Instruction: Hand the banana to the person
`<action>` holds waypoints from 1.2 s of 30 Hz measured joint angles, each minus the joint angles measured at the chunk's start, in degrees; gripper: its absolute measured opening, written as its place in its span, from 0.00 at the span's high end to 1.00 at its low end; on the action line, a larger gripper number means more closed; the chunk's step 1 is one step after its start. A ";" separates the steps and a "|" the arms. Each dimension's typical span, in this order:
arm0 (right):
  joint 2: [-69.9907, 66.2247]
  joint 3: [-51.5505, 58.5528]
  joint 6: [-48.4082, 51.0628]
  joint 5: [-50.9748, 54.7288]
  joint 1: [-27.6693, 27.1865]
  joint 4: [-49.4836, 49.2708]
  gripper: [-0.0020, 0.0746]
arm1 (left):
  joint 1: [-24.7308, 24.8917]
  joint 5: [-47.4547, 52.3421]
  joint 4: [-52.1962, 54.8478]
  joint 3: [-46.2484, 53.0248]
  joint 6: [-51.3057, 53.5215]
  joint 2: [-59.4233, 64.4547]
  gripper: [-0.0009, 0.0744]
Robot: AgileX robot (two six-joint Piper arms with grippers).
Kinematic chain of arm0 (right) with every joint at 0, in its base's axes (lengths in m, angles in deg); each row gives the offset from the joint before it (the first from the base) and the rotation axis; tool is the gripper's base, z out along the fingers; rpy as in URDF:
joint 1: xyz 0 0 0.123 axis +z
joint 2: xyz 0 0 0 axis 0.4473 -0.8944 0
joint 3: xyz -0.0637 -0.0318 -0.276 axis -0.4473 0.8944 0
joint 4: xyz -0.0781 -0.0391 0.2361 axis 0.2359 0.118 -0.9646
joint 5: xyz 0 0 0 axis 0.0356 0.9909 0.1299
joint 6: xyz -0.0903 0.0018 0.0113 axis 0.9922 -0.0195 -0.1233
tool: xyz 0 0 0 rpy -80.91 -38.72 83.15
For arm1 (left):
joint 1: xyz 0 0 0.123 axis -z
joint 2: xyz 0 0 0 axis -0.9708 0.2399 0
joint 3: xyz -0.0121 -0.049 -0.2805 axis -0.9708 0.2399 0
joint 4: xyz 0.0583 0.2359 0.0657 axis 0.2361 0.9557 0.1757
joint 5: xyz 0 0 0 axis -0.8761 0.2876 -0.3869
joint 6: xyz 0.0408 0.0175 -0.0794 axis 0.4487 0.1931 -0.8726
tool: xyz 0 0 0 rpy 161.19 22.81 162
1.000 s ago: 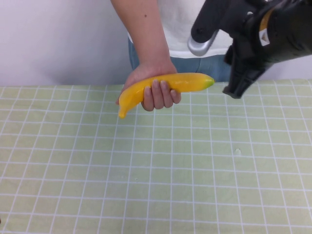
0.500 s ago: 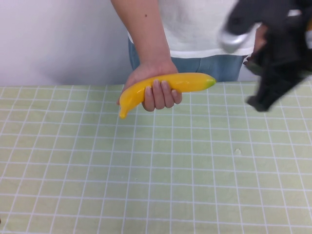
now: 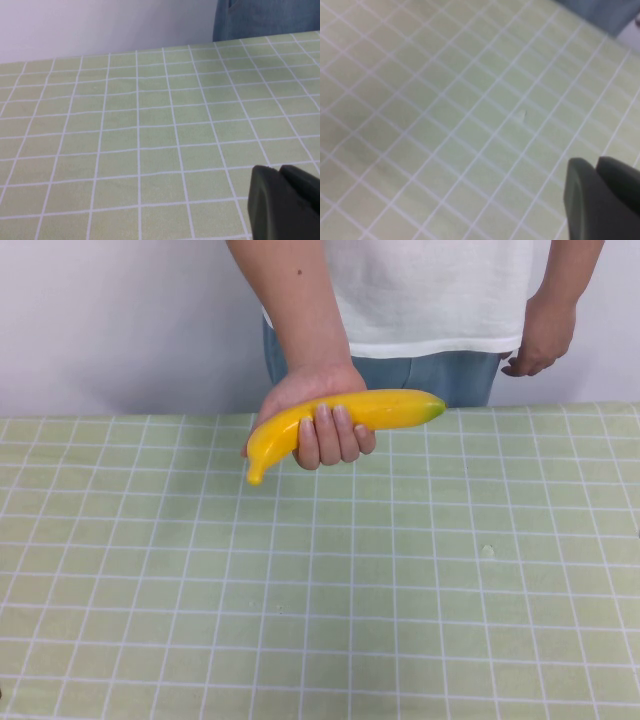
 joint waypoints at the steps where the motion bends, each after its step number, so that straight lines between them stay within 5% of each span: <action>1: 1.18 1.47 -0.61 0.00 0.00 0.00 0.98 | 0.00 0.00 0.00 0.00 0.00 0.00 0.99; 17: 6.74 6.03 -1.76 1.22 -0.85 7.40 0.98 | 0.00 0.00 0.00 0.00 0.00 0.00 0.99; 22: 15.75 8.57 -3.04 -4.59 -10.16 7.32 0.98 | 0.00 0.00 0.00 0.00 0.00 0.00 0.99; 29: 33.23 25.62 -10.25 -20.51 -27.56 6.96 0.98 | 0.00 0.00 0.00 0.00 0.00 0.00 0.99; 36: 44.41 42.15 -15.12 -27.91 -36.88 7.19 0.98 | 0.00 0.00 0.00 0.00 0.00 0.00 0.99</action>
